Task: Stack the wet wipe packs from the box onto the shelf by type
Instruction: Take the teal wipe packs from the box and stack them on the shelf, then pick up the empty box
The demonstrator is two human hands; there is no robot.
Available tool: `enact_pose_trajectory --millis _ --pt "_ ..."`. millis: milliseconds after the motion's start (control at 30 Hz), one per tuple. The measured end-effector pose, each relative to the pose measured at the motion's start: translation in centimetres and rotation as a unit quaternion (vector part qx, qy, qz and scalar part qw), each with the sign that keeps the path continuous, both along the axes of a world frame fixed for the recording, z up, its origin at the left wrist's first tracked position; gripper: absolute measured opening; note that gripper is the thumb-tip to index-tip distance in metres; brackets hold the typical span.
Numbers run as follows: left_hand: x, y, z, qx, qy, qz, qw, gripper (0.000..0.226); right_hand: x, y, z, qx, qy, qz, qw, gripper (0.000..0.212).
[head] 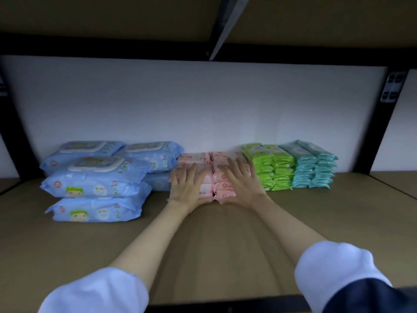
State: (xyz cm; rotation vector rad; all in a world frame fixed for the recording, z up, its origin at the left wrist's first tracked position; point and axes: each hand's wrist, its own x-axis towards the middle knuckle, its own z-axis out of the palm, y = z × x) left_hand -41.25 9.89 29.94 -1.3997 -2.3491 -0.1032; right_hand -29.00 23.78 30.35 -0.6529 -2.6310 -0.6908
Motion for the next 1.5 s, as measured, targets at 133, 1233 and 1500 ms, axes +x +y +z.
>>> enact_pose_trajectory --millis 133,1233,1500 --pt "2.6 -4.1 -0.1 0.012 -0.045 0.011 0.999 0.079 3.0 -4.3 -0.6 -0.063 0.047 0.023 0.997 0.098" --pt "18.7 -37.4 -36.5 -0.003 -0.614 0.169 0.771 0.063 31.6 -24.8 -36.9 -0.603 -0.067 -0.246 0.756 0.07" --pt "19.1 -38.0 -34.7 -0.014 -0.6 0.16 0.784 0.072 33.5 -24.0 -35.3 -0.597 -0.025 -0.217 0.772 0.084"
